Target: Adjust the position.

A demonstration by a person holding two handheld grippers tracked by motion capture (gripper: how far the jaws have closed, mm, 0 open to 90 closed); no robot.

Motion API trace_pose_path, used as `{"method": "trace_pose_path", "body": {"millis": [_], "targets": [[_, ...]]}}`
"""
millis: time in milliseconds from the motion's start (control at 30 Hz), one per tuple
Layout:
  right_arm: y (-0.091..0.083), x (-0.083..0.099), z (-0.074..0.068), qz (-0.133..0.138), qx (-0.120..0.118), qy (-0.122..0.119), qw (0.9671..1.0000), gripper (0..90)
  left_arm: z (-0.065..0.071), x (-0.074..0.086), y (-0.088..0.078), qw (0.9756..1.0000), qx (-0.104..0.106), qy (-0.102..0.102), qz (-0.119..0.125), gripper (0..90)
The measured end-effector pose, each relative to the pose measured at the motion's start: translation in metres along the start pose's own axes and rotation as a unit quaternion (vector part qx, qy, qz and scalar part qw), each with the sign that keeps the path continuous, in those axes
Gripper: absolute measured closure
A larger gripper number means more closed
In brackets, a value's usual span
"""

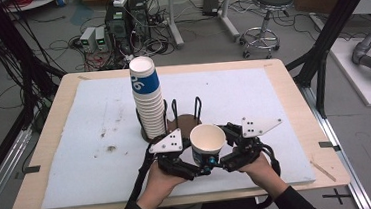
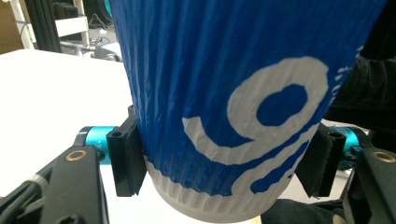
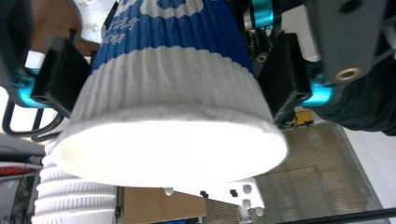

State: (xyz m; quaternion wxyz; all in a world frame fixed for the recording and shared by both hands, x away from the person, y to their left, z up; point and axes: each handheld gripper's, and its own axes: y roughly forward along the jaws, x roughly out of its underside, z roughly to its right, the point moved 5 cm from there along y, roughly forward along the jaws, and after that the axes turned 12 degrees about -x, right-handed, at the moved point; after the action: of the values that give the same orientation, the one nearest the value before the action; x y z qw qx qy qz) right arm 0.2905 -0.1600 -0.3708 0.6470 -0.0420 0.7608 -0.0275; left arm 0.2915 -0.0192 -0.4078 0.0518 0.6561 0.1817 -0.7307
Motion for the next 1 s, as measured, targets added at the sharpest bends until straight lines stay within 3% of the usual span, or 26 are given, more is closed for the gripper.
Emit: {"method": "trace_pose_path", "body": {"millis": [333, 767, 1000], "targets": [[0.0026, 0.0018, -0.002, -0.002, -0.003, -0.007, 1.0, 22.9, 0.0025, -0.0071, -0.0012, 0.9998, 0.009, -0.008, 0.017, 22.5], [0.0053, 0.0026, -0.003, -0.009, -0.007, -0.001, 0.9999, 19.7, 0.0026, -0.009, -0.0027, 0.9997, 0.01, -0.01, 0.021, 26.7], [0.0026, -0.0025, -0.0038, 0.001, -0.005, -0.001, 1.0, 18.0, 0.0027, -0.0057, -0.0005, 0.9997, 0.011, -0.008, 0.018, 27.0]]}}
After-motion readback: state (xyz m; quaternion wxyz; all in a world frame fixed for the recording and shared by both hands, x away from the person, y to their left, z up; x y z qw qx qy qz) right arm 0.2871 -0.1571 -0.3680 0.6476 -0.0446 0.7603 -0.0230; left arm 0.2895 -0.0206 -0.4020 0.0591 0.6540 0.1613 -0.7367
